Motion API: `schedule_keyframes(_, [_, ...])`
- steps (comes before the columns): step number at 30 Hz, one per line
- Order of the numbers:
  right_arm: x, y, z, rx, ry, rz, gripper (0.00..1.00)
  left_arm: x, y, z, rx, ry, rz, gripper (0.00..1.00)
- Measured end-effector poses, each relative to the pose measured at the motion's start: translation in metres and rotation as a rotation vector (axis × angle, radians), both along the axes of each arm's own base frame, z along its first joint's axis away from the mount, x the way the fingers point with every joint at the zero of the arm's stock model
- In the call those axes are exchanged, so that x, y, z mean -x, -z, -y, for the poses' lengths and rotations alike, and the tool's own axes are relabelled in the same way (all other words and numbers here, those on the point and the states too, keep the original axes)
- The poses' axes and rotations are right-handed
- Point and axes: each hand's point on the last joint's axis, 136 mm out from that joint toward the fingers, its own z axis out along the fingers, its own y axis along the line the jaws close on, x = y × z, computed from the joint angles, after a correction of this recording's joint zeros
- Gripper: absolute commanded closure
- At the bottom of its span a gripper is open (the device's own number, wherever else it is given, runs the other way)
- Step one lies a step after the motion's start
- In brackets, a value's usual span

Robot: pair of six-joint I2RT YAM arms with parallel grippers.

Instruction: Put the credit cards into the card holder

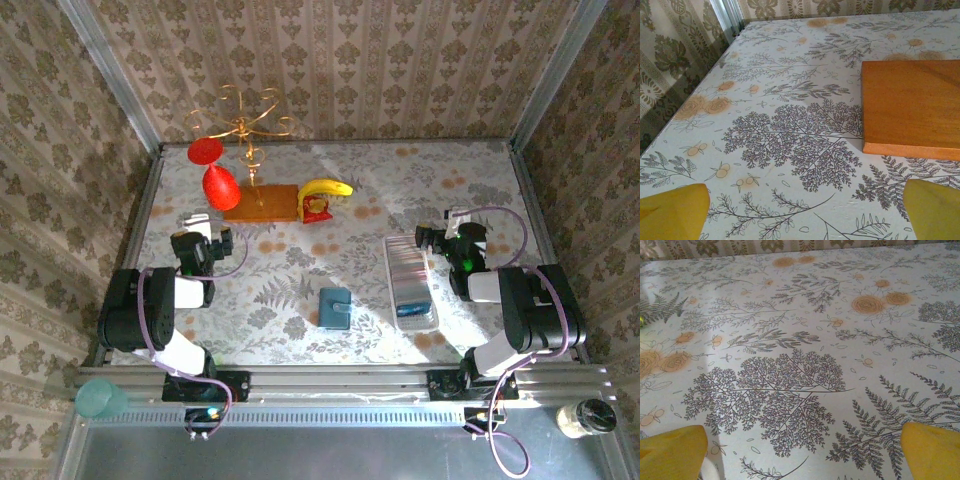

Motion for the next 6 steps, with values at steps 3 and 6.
schedule_keyframes(3, [-0.0001,-0.0001,0.0001,0.000,0.000,0.000,0.00,0.0000,0.0000,0.0012,-0.008,0.004,-0.001,0.00])
schedule_keyframes(6, [-0.0002,-0.0002,0.0001,0.000,0.001,0.001,0.00,0.0000,-0.0001,0.0013,-0.011,0.005,-0.001,0.00])
